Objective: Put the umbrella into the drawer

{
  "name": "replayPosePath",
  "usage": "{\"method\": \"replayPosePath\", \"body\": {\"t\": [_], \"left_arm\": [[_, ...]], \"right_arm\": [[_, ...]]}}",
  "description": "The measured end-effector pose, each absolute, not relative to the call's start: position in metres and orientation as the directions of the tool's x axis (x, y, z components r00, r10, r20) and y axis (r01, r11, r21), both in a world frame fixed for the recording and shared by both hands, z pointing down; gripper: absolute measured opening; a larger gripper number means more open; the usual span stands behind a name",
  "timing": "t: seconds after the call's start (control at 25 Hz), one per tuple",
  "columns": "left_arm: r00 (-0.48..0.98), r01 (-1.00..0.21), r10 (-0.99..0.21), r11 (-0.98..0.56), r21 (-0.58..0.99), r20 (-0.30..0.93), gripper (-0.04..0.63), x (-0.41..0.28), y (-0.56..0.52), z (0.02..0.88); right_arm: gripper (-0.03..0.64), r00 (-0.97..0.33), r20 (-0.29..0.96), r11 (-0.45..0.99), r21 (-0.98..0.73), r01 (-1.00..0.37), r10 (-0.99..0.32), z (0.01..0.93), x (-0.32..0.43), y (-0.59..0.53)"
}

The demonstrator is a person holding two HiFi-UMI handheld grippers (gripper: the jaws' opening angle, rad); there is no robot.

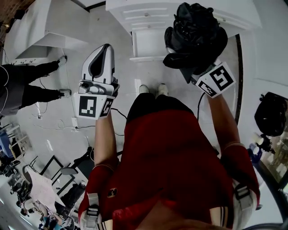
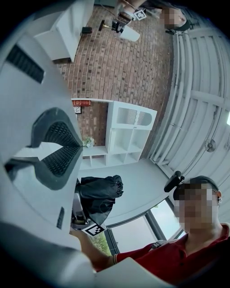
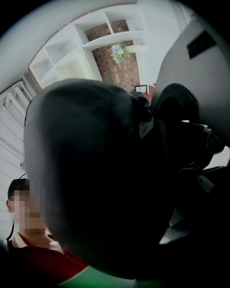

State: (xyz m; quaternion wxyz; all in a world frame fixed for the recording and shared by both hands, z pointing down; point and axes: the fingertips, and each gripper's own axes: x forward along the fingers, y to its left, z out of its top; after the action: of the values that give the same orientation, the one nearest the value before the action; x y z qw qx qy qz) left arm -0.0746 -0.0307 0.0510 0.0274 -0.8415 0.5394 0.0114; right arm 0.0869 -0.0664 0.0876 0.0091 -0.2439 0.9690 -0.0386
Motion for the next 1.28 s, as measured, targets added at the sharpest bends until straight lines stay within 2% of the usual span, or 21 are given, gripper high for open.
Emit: {"method": "replayPosePath", "body": {"t": [0.48,1.28], "left_arm": [[0.438,-0.899,-0.899,-0.438,0.004,-0.030,0.006,-0.116,-0.078,0.087],[0.437,-0.899,-0.900,-0.436,0.033,0.014,0.006,-0.164,-0.135,0.216]], "right_arm": [[0.253,-0.878,0.133,0.881,-0.053,-0.470,-0.461,0.136,0.042,-0.109],[0.253,-0.858,0.342,0.913,0.001,-0.408,-0.384,0.310,-0.001,-0.169]]}}
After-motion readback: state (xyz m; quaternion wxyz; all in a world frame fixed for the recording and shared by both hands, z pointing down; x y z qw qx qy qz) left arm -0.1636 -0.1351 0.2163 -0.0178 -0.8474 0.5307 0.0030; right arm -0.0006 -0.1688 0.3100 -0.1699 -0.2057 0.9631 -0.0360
